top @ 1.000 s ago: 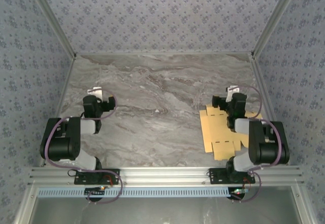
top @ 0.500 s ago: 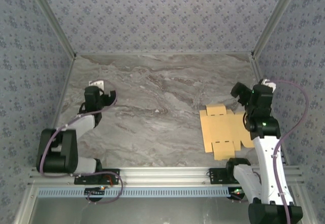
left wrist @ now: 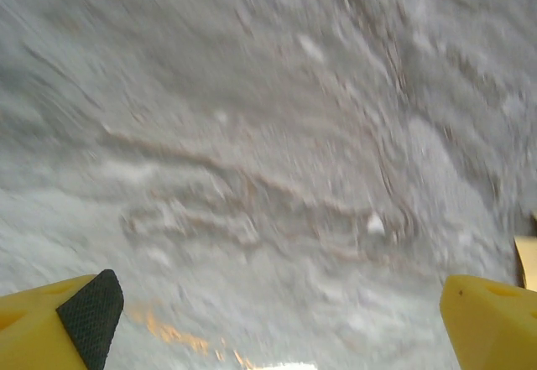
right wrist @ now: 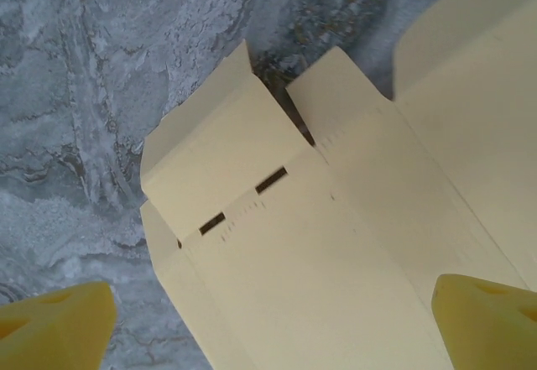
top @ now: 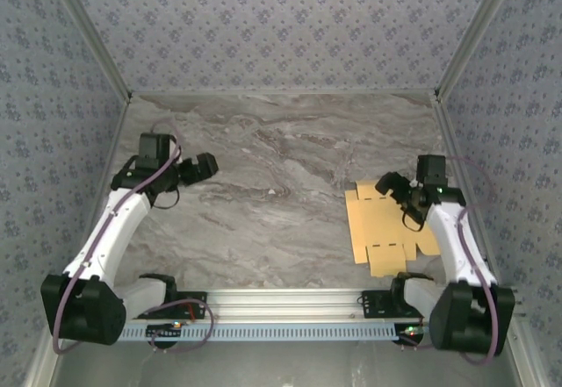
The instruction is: Fold the paper box
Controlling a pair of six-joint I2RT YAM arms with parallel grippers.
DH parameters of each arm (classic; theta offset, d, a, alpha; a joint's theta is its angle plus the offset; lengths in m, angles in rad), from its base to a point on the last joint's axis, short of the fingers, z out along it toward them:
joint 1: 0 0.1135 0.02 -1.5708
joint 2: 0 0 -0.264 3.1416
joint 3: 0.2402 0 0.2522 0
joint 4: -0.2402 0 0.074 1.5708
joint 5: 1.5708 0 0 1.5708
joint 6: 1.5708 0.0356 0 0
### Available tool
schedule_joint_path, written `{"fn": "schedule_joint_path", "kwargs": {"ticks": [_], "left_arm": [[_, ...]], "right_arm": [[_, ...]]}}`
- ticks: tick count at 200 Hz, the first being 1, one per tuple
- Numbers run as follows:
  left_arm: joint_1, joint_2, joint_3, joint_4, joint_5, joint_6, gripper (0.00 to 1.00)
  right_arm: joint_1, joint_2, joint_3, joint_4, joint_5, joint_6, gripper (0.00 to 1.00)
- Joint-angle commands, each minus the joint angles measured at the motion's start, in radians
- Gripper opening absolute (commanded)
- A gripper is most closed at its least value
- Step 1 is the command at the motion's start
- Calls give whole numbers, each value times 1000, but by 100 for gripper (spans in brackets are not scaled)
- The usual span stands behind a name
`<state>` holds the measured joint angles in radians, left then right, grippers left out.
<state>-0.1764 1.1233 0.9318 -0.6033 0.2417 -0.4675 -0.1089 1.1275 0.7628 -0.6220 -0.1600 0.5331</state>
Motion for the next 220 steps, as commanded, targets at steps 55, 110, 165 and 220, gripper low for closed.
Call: {"fn": "schedule_joint_path", "kwargs": {"ticks": [55, 110, 165, 220], "left_arm": [[-101, -18, -172, 36, 158, -83, 99], [-158, 54, -147, 25, 163, -79, 99], [-167, 69, -123, 13, 161, -68, 99], [-168, 113, -91, -1, 156, -54, 99]], "right_arm": [[-44, 475, 360, -106, -118, -357, 87], [-70, 726, 514, -164, -179, -456, 72], [-101, 837, 542, -271, -459, -510, 58], [-110, 905, 567, -275, -619, -525, 43]]}}
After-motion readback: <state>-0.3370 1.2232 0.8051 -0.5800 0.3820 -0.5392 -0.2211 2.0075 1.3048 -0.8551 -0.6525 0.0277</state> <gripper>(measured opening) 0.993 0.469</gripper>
